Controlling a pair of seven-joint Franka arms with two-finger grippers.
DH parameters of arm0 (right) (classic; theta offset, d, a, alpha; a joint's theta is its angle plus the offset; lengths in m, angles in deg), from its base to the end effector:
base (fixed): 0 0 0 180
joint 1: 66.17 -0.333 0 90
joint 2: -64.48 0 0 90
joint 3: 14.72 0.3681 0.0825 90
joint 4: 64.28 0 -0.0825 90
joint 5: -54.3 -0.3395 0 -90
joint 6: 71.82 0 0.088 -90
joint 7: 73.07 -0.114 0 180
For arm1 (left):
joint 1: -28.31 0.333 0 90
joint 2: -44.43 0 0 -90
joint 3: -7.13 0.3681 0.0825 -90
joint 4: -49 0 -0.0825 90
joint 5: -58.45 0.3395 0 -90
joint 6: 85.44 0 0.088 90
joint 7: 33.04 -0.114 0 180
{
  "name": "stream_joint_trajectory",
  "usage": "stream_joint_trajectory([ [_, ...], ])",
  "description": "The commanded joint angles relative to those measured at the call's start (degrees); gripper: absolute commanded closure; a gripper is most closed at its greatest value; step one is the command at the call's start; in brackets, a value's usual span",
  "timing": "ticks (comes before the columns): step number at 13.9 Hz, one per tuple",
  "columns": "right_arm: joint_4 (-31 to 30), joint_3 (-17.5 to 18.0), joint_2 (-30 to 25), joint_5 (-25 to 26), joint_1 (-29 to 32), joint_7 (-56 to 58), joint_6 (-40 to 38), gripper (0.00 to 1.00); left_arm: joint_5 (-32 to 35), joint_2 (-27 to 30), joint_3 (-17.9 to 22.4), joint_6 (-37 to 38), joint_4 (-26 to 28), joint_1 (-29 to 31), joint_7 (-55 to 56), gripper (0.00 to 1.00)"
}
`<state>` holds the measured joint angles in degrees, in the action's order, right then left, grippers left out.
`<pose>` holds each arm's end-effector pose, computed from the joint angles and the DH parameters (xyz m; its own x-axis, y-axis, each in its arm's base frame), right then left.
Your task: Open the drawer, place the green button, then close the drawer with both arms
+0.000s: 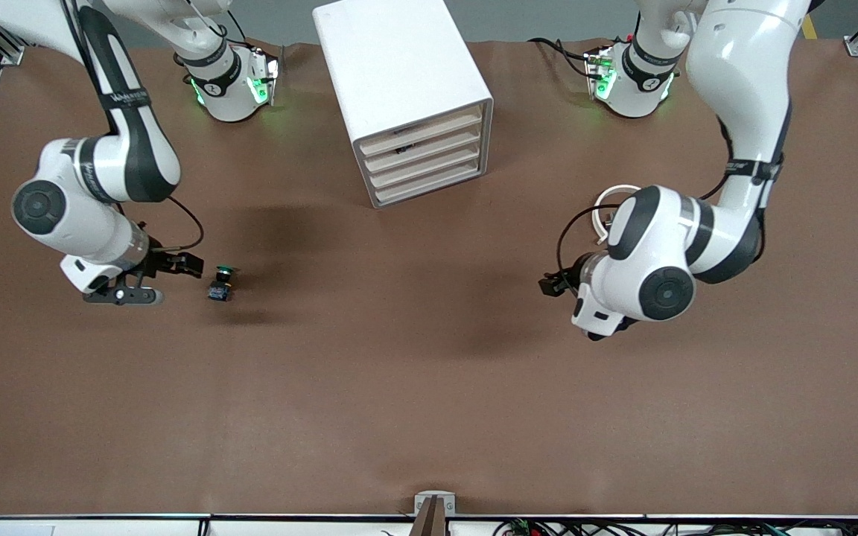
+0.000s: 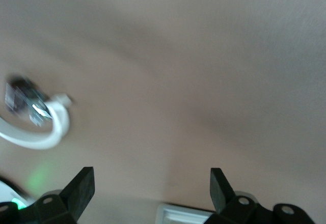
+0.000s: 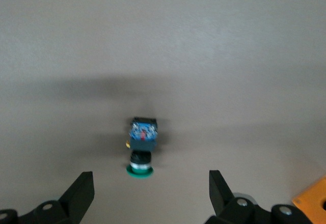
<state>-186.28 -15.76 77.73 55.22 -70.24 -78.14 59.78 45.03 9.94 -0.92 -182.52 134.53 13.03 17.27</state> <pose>0.5421 0.0287 0.3700 0.9978 -0.0248 -0.0621 -0.0235 -0.9995 0.0210 0.5945 -0.2627 0.3592 0.7369 0.4928 -0.4626 0.4976 -0.8588 -0.1222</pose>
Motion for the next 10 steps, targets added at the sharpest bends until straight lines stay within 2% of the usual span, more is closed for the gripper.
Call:
stream_joint_trajectory([
  [1, 0.9, 0.0, 5.8, -2.0, -0.8, -1.3, 5.8, 0.0, -7.5, -1.8, 0.2, 0.7, -1.6, -2.2, 12.0, 0.0],
  [3, 0.9, -0.1, 8.4, -2.1, -0.8, -1.1, 8.8, 0.0, -14.0, -3.7, 0.2, 0.8, -1.4, -2.3, 18.7, 0.0],
  [8, 0.7, 0.0, 12.0, -2.1, -1.0, -1.2, 8.4, 0.0, -25.2, -8.0, 0.3, 0.8, -0.7, -2.5, 21.0, 0.0],
  [10, 0.6, 0.0, 12.4, -2.1, -1.1, -1.2, 8.3, 0.0, -25.3, -8.8, 0.4, 0.8, -1.0, -3.7, 28.9, 0.0],
])
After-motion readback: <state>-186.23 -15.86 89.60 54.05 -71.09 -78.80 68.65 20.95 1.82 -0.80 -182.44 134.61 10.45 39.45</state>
